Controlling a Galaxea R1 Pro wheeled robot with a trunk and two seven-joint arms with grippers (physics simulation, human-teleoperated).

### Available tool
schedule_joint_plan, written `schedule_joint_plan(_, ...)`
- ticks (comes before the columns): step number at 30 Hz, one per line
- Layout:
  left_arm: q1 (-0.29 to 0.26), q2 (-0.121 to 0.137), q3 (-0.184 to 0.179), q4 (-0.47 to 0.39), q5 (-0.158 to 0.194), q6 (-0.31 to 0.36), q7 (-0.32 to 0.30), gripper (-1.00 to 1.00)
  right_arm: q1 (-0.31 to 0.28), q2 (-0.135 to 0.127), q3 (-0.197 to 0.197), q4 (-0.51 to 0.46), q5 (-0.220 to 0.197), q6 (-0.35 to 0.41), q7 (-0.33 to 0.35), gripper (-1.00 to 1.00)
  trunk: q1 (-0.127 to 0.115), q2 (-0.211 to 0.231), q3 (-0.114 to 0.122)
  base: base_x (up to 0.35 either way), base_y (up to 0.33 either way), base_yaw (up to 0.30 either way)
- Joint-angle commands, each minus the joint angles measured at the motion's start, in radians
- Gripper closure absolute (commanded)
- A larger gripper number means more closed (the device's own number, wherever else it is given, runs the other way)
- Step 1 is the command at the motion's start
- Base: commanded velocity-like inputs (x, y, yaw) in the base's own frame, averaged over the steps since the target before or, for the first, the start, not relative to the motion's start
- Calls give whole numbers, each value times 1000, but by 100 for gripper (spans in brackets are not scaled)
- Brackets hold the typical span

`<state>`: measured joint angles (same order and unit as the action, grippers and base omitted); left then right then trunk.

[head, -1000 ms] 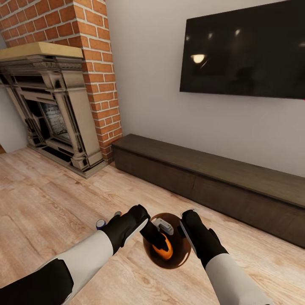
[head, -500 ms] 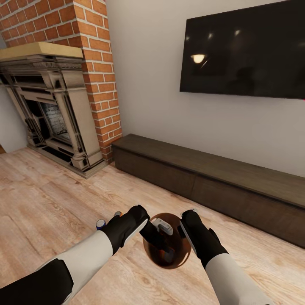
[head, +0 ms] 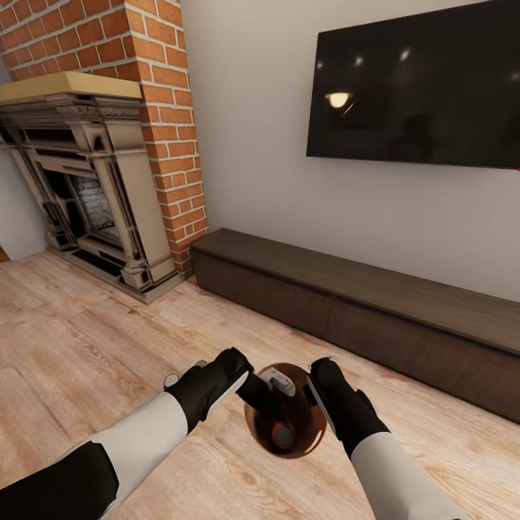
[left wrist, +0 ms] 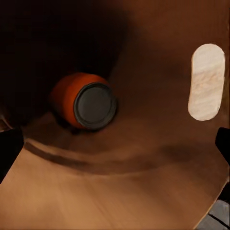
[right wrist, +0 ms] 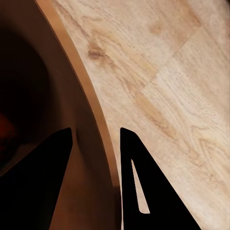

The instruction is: Put the three can of soda from the living room inside the tash can in the kitchen.

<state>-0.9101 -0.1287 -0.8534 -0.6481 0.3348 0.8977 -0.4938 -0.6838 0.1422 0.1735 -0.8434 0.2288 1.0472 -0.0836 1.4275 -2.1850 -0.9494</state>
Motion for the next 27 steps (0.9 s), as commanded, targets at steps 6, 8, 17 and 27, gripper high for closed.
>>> schedule_joint_plan(6, 0, 89, 19, -82, 4, -8, -103, -100, 0, -2, -1, 0, -13, 0, 4, 100, 0, 0, 0, 0, 0, 0)
schedule_joint_plan(8, 0, 149, 86, -111, 7, -25, -133, -100, 0, -3, -1, 0, -13, 0, 4, 100, 0, 0, 0, 0, 0, 0)
schedule_joint_plan(17, 0, 317, 326, -118, 5, -130, -196, -100, 1, -9, -8, 0, -14, 0, 5, 100, 0, 0, 0, 0, 0, 0)
schedule_joint_plan(27, 32, 410, 437, 75, 5, -471, -175, -100, 3, -25, -19, -34, -19, 0, 11, 100, 0, 0, 0, 0, 0, 0)
